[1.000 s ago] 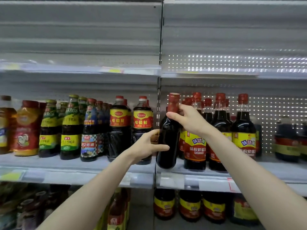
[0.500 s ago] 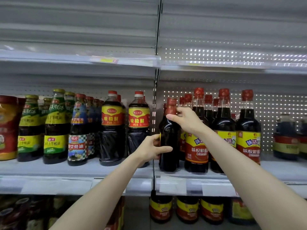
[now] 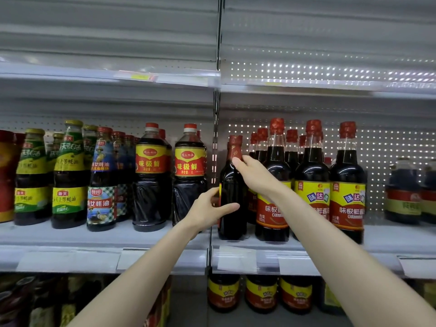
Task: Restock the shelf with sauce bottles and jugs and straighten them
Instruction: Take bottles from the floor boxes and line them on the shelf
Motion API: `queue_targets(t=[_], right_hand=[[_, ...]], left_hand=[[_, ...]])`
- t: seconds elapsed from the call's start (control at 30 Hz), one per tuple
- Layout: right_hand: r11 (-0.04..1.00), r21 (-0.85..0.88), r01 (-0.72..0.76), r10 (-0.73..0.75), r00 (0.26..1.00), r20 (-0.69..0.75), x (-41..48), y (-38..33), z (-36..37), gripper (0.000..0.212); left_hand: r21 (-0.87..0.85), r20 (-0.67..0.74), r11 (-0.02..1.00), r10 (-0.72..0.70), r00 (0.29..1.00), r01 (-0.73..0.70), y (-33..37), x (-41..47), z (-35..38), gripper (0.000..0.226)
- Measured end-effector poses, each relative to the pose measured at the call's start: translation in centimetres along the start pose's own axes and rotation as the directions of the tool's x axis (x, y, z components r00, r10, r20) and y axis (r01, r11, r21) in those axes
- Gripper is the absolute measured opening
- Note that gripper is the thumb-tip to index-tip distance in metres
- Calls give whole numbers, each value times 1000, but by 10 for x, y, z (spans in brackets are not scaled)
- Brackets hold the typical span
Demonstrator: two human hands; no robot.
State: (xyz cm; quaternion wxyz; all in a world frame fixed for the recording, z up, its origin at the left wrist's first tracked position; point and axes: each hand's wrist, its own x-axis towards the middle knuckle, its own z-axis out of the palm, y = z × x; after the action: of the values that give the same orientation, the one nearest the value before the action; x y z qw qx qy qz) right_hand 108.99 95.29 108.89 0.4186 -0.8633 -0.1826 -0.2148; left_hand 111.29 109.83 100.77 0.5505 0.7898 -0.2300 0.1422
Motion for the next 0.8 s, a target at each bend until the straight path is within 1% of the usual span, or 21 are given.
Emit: queue_targets(t=[0.03,0.13,0.17,0.23,0.3,0.43,0.5,0.6,0.63,0.7,0.8], right_hand=[[999,45,-2,3,1000,-11,-6,4,3,53],[976,216,-29,41,998,-48,-30,22,17,59],[960,274,-48,63,997,-44,-39,28,22,60],[928,357,-104,113,994,-5,-56,40,33,61],[911,388,-143,142,989,32,-71,49,43,61],[922,364,-131,134,991,16,-83,48,46,58],[918,366,-150,146,989,39,-79,46,44,60],[898,389,-206,200,978,56,-72,46,44,65],[895,388,-219,215,975,56,-70,46,45,67],[893,385,-232,229,972,54,-68,45,47,68],[878,408,-250,245,967,65,-67,42,45,68]], left_hand=[[-22,-1,1000,5,1000,-5,-1,-2,1,48],[-194,6,981,-28,1000,29,3,-9,6,30],[-251,7,966,-59,998,59,5,-11,8,30],[-308,19,944,-122,992,122,4,-11,10,33],[-319,32,933,-166,986,168,7,-13,13,35],[-322,46,919,-227,973,229,13,-15,15,41],[-298,52,924,-236,970,241,19,-18,14,41],[-285,57,923,-253,966,259,25,-25,14,50],[-272,52,929,-247,968,251,27,-28,15,50],[-225,25,949,-220,975,220,26,-33,16,40],[-176,-17,968,-185,983,179,23,-37,15,35]])
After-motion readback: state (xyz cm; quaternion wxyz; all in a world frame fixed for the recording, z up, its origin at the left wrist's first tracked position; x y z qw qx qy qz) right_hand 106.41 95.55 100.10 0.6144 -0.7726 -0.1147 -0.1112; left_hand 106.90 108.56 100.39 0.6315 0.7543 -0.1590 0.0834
